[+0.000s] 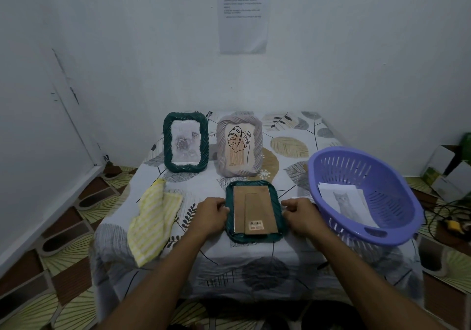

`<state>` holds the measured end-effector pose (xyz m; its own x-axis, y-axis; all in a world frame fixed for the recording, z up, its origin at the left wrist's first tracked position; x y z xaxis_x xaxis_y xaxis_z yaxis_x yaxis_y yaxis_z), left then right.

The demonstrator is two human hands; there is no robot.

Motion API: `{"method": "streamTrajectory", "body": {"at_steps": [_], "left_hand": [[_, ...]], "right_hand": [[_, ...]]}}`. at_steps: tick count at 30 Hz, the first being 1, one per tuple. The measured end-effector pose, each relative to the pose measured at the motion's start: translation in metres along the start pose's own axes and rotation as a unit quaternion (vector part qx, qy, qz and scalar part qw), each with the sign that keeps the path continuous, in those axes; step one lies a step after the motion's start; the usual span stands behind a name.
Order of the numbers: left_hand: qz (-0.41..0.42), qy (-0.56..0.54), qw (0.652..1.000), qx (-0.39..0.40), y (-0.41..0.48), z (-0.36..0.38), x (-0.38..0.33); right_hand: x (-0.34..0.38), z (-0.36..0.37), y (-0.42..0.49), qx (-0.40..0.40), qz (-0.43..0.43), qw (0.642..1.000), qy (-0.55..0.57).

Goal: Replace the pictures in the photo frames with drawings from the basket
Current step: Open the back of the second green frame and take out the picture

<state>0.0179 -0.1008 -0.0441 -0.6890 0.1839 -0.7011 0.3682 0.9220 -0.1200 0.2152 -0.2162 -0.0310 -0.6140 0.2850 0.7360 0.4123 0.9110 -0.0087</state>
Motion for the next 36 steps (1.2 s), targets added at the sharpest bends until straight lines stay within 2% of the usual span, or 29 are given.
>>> {"method": "streamTrajectory", "body": {"at_steps": [4, 7, 9, 13, 15, 19, 21, 24, 28, 36], "left_hand": [[-0.014, -0.004, 1.000, 0.001, -0.002, 0.002, -0.005], [-0.014, 0.017, 0.998, -0.060, -0.003, 0.005, -0.011], [-0.011, 0.035, 0.997, -0.072, -0.005, 0.008, -0.019], [-0.041, 0.127, 0.991, -0.018, -0.007, 0.017, -0.036], [-0.076, 0.138, 0.987, 0.013, -0.006, 0.023, -0.039], [-0.130, 0.056, 0.990, -0.002, -0.009, 0.026, -0.040], [-0.149, -0.010, 0.989, 0.016, -0.008, 0.023, -0.038], [-0.178, -0.139, 0.973, 0.046, 0.002, 0.027, -0.027], [-0.194, -0.259, 0.942, 0.084, -0.003, 0.012, -0.031], [-0.204, -0.363, 0.905, 0.083, -0.006, 0.002, -0.037]], "right_hand": [[-0.002, 0.000, 0.002, 0.003, 0.006, 1.000, 0.003], [0.001, 0.000, 0.002, -0.019, -0.003, 1.000, -0.004], [0.004, 0.002, 0.002, -0.037, -0.026, 0.999, -0.027], [0.009, 0.006, 0.001, -0.026, -0.051, 0.996, -0.070], [0.011, 0.005, 0.000, -0.020, -0.056, 0.995, -0.080], [0.013, 0.004, -0.002, -0.006, -0.070, 0.993, -0.097], [0.012, 0.004, -0.001, -0.006, -0.071, 0.993, -0.089], [0.011, 0.001, -0.001, -0.008, -0.064, 0.995, -0.074], [0.008, 0.001, -0.001, -0.015, -0.059, 0.996, -0.060], [0.002, 0.007, 0.006, -0.008, -0.072, 0.996, -0.059]]}}
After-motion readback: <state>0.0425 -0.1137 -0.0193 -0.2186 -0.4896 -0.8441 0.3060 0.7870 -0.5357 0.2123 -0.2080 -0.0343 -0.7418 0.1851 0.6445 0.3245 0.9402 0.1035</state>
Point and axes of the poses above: each hand's wrist, its own y-axis towards the middle knuckle, its own z-axis out of the palm, x = y × z, the point moved 1 cm from there along y, towards the middle knuckle, and after that the axes turned 10 degrees about -z, right-handed, at the moved point
